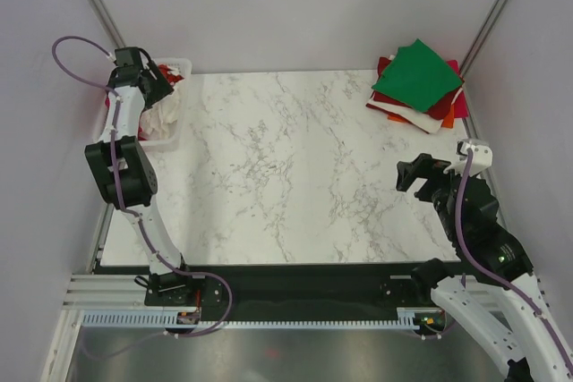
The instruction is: Fold and stack the t-shirts
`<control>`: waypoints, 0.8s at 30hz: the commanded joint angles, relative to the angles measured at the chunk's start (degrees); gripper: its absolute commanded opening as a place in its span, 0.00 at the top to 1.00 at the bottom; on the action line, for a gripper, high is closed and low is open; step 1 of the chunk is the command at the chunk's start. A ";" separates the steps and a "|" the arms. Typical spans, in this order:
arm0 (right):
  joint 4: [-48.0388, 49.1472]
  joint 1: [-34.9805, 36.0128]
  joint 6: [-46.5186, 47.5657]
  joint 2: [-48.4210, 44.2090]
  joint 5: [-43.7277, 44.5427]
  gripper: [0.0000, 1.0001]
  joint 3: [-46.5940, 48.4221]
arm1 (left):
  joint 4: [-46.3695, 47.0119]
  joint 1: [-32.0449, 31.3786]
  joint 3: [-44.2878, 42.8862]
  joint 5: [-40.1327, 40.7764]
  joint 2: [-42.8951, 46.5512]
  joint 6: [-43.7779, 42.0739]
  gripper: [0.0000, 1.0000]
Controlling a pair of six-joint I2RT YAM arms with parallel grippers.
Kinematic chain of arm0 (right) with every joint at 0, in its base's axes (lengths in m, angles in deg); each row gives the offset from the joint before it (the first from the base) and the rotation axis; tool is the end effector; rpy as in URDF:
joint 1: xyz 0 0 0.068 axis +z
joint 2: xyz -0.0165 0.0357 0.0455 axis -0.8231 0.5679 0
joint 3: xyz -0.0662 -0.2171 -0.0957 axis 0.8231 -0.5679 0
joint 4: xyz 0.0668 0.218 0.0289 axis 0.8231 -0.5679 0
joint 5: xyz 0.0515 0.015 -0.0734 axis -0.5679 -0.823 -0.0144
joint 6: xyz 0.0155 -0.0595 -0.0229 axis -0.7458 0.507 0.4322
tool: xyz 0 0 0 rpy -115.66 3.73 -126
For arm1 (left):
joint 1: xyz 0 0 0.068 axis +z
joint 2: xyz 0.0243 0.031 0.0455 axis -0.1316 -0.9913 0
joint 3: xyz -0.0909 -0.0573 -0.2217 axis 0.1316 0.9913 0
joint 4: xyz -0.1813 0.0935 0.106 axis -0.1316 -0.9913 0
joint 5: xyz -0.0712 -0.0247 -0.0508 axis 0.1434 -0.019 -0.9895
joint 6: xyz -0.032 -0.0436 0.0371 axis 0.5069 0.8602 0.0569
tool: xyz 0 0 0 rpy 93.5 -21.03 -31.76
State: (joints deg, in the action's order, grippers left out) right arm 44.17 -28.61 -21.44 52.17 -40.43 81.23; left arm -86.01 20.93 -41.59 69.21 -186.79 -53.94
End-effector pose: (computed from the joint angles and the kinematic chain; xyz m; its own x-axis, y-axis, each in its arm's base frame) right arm 0.1025 0.0283 0.3232 -0.2492 0.3013 -0.9204 0.0449 0.9529 0.2998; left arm 0.4260 0.1036 0.2610 -0.5109 -0.5169 -0.6869 -0.4954 0.8300 -0.2562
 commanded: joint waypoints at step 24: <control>1.99 0.20 0.58 0.89 0.38 0.02 -0.01 | 2.93 -0.01 4.74 6.68 -5.31 1.69 0.52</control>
State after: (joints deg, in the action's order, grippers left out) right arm 44.91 -28.61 -21.38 52.76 -40.58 81.16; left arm -84.98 20.82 -36.95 74.08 -191.08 -53.56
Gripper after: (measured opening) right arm 0.979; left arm 0.517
